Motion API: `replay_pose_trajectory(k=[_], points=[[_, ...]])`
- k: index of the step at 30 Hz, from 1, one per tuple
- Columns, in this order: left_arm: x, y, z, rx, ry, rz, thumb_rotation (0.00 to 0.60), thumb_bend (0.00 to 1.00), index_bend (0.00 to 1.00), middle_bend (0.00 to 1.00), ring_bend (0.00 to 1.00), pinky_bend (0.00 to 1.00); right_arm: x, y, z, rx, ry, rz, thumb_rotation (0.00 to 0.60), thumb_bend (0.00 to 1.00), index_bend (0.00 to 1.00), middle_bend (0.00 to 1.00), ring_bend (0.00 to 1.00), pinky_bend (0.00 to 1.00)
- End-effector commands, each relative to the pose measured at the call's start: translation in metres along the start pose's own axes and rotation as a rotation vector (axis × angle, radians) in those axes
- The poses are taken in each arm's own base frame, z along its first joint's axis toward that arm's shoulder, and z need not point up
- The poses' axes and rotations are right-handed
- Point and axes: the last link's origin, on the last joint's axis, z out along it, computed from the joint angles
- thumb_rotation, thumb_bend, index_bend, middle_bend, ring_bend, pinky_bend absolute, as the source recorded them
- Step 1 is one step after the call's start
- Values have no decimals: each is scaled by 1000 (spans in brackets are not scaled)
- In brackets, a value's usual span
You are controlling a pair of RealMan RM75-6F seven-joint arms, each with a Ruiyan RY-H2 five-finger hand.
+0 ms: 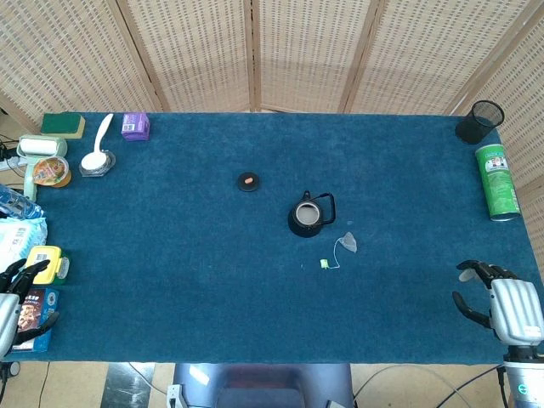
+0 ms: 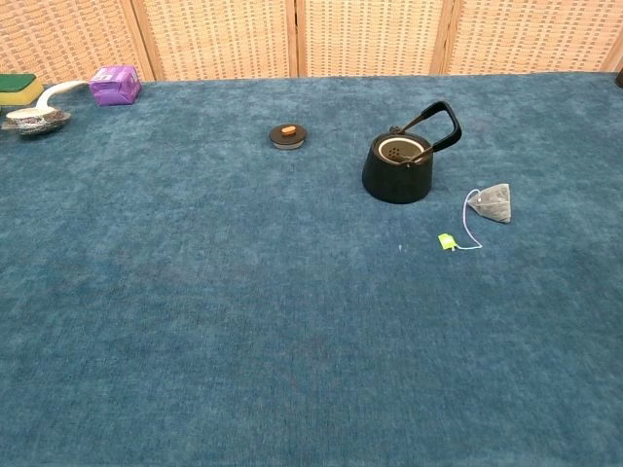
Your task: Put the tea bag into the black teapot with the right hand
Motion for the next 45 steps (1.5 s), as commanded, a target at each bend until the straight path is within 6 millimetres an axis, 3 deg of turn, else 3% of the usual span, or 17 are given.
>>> replay_pose_trajectory(k=[1,11,16,22,25,28,32,33,35,38,45], points=[[-2,0,0,0,-6,-2,600,265,124,218,85,151,-1,0,-1,-1,-5,0,600,345,359,471,471,498],[10,1,0,-16,22,1,600,265,124,218,85,151,3,-5,-3,26,-27,62,600,344,359,471,464,442],[18,3,3,-31,38,5,600,265,123,218,85,151,4,-25,4,132,-96,189,600,344,359,471,462,435],[22,4,6,-37,45,5,600,265,124,218,85,151,2,-54,19,247,-146,218,600,343,337,443,447,388],[23,3,7,-36,48,6,600,266,124,218,86,151,0,-67,26,291,-175,210,600,338,321,444,503,451],[25,3,8,-37,52,7,600,266,124,218,85,151,-4,-82,34,332,-201,201,600,335,300,491,664,636],[25,4,8,-44,52,7,600,265,124,216,85,151,-15,-102,48,372,-264,194,600,336,258,696,918,940],[24,5,9,-45,51,7,600,265,124,216,85,151,-19,-106,51,375,-281,189,600,335,259,738,950,969],[25,4,9,-45,51,8,600,265,124,216,85,151,-26,-115,58,382,-318,183,600,335,278,841,998,1000],[26,4,11,-44,52,11,600,265,124,215,85,151,-35,-123,66,386,-346,167,600,336,332,921,1000,1000],[26,5,16,-56,41,14,600,266,123,215,86,151,-59,-144,83,391,-402,116,600,357,394,999,1000,1000]])
